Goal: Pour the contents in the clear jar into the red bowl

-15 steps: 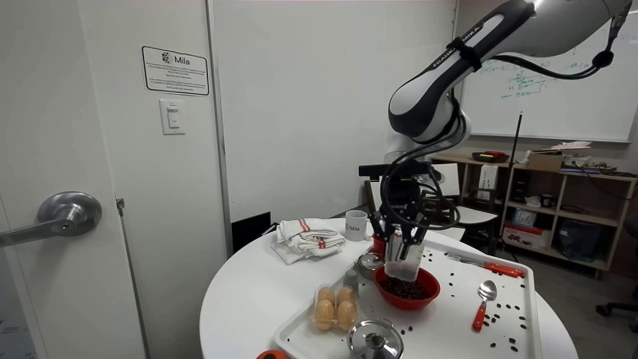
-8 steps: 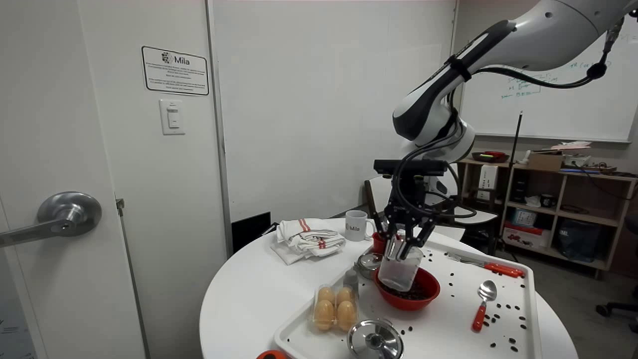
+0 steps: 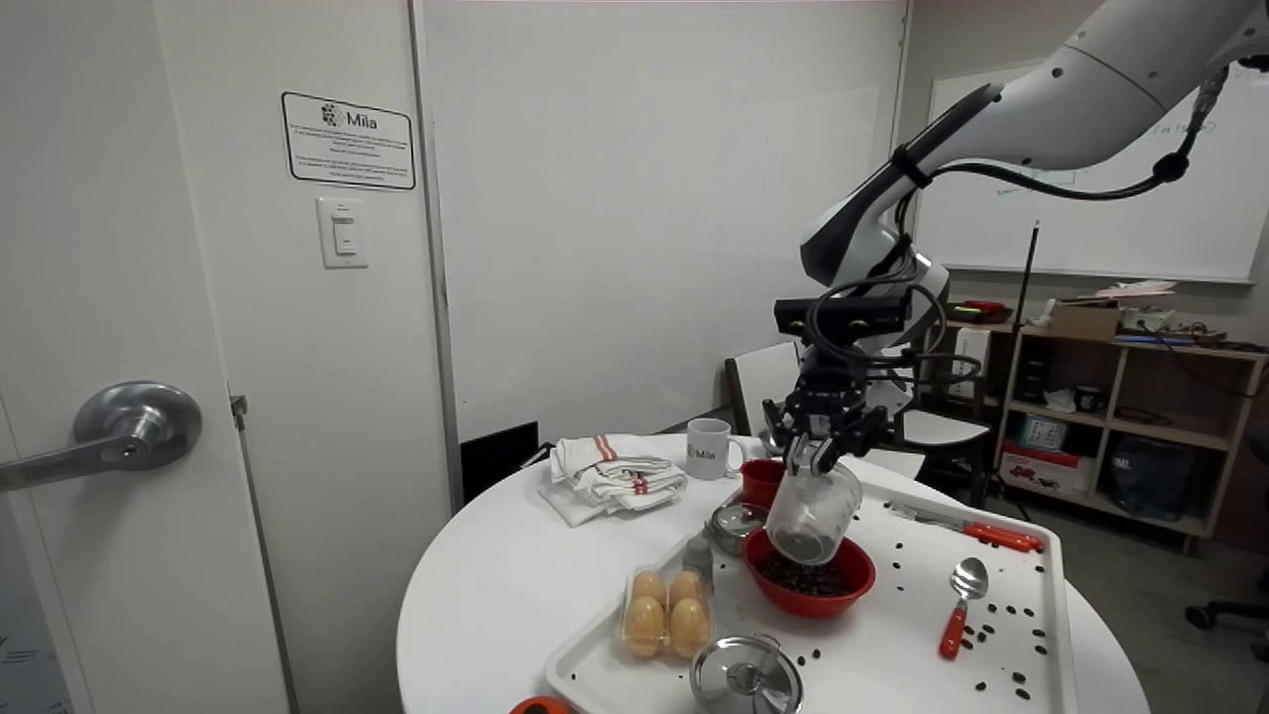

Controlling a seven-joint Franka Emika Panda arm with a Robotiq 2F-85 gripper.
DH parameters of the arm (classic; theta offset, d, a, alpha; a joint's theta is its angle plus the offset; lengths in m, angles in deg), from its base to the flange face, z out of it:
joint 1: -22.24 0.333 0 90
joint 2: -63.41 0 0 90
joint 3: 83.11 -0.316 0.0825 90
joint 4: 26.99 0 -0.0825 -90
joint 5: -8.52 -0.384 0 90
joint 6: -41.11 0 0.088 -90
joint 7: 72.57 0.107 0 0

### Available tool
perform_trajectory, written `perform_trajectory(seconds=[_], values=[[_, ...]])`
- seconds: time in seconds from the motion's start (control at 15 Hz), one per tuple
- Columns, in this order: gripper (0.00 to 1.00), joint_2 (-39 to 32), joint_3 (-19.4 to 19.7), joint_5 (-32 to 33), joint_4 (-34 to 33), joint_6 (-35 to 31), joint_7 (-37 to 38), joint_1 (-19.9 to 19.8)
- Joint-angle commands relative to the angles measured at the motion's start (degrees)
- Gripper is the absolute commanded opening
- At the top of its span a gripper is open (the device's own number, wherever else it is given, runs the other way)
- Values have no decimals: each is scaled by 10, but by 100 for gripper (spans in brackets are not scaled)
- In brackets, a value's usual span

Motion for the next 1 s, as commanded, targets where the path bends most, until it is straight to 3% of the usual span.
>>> perform_trajectory(seconds=[0.0,0.07,0.13,0.27,0.33,0.67,0.93], values=[[8,-46,18,-45,-54,109,0,-12],[6,-51,26,-47,-61,127,10,-7],[22,-24,44,-46,-26,93,-5,12],[22,-36,48,-51,-38,116,-4,9],[9,-43,44,-28,-50,143,-14,15],[7,-83,47,6,-118,247,-90,15],[7,-106,62,-5,-163,292,-110,3]])
